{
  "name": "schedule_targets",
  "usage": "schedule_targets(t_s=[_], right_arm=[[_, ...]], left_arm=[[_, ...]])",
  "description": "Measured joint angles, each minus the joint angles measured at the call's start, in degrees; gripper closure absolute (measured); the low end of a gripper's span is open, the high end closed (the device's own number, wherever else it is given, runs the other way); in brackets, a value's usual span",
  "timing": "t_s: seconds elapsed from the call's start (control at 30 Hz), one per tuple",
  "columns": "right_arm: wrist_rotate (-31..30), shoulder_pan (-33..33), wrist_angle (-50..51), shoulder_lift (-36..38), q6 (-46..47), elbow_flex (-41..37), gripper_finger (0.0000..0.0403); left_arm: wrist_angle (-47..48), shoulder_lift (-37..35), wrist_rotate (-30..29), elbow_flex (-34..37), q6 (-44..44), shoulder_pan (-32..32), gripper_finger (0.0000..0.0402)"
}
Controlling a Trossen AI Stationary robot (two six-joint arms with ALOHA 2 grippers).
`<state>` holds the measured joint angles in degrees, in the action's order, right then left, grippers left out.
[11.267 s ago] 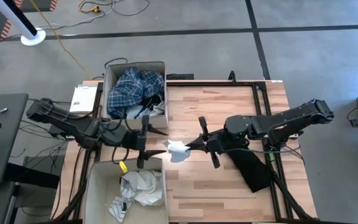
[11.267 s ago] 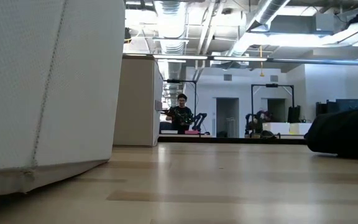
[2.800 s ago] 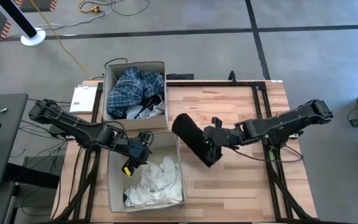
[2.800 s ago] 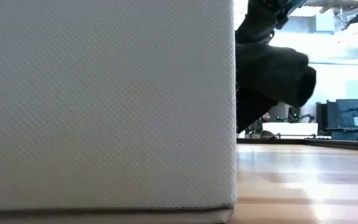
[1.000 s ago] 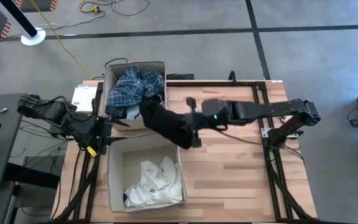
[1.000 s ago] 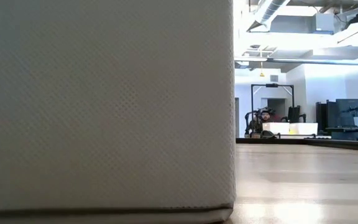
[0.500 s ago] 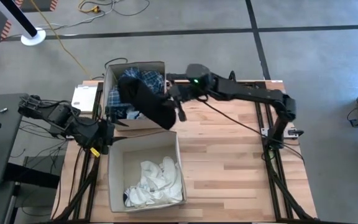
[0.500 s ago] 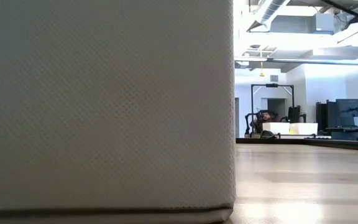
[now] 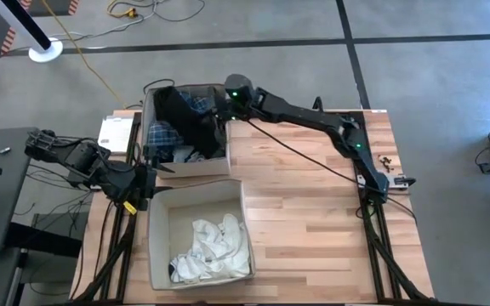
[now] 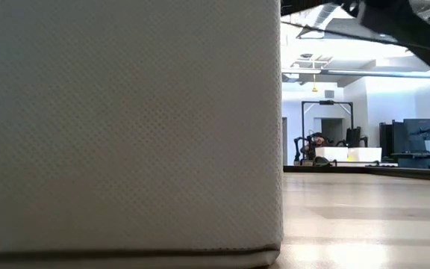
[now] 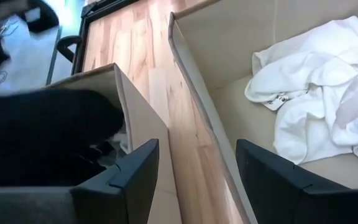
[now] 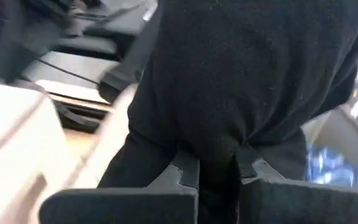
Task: Sort clothes
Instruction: Put the black shirt into the top light brown laundry organizer, then adjust the bottom light brown laundry organizer
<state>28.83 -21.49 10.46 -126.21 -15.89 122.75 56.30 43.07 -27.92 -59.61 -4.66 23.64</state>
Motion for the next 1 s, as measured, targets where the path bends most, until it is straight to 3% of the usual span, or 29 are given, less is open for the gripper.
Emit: schedule_targets(t_s=[0.33, 0.47, 0.73, 1.0], right_arm=[[-0.27, -2.04, 16.70, -7.27, 8.32, 6.19, 0.0358], [-3.10, -1.50, 19.57, -6.91, 8.65, 6.28, 0.0303], [-4.69, -1.29, 21.89, -5.93, 9.43, 6.20, 0.0150], [-5.12, 2.28, 26.05, 3.09, 4.74, 6.21, 0.0128]], left_arm=[[0.56, 0.03, 0.06, 0.00, 1.61, 0.00, 0.0194], [0.56, 0.04, 0.07, 0.00, 2.84, 0.00, 0.0194], [0.83, 0.04, 0.11, -0.02, 3.82, 0.00, 0.0194], [1.53, 0.04, 0.11, -0.07, 3.86, 0.01, 0.0194]])
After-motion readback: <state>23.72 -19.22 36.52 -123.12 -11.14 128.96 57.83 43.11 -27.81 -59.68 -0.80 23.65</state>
